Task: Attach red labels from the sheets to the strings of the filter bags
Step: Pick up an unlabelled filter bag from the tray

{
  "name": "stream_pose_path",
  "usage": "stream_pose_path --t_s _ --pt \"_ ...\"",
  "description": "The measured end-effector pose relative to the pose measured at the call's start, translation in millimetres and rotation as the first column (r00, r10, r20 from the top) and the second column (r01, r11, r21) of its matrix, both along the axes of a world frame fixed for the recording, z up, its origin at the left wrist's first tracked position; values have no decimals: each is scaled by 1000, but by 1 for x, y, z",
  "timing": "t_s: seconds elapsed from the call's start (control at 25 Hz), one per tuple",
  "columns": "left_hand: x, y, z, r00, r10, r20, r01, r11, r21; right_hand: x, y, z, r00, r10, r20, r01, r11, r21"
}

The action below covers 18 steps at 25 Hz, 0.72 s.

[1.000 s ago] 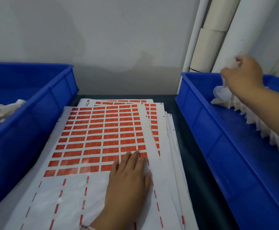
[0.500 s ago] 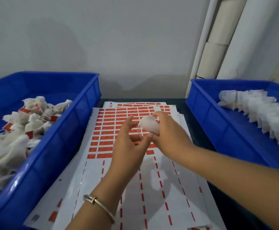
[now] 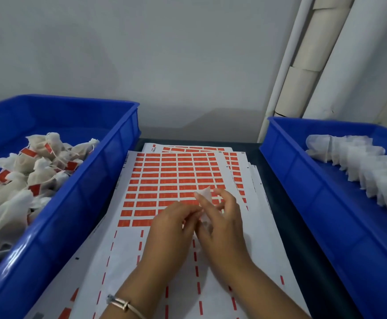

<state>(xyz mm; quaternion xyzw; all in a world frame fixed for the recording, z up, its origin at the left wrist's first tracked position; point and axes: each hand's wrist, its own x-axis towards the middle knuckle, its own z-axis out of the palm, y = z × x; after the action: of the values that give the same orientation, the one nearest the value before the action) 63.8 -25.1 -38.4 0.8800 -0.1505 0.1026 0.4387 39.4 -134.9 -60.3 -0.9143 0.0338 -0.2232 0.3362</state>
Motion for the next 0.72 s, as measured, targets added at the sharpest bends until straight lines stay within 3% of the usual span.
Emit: stream_pose_path --t_s 0.16,0.44,0.72 --pt "-6 1 0 992 7 128 -12 999 39 -1 -12 7 990 64 130 -72 996 61" --pt "-10 -8 3 995 -53 81 49 998 49 -6 -27 13 990 122 72 -134 970 201" --pt "2 1 1 975 150 162 -152 988 -2 1 -36 8 1000 6 12 -8 967 255"
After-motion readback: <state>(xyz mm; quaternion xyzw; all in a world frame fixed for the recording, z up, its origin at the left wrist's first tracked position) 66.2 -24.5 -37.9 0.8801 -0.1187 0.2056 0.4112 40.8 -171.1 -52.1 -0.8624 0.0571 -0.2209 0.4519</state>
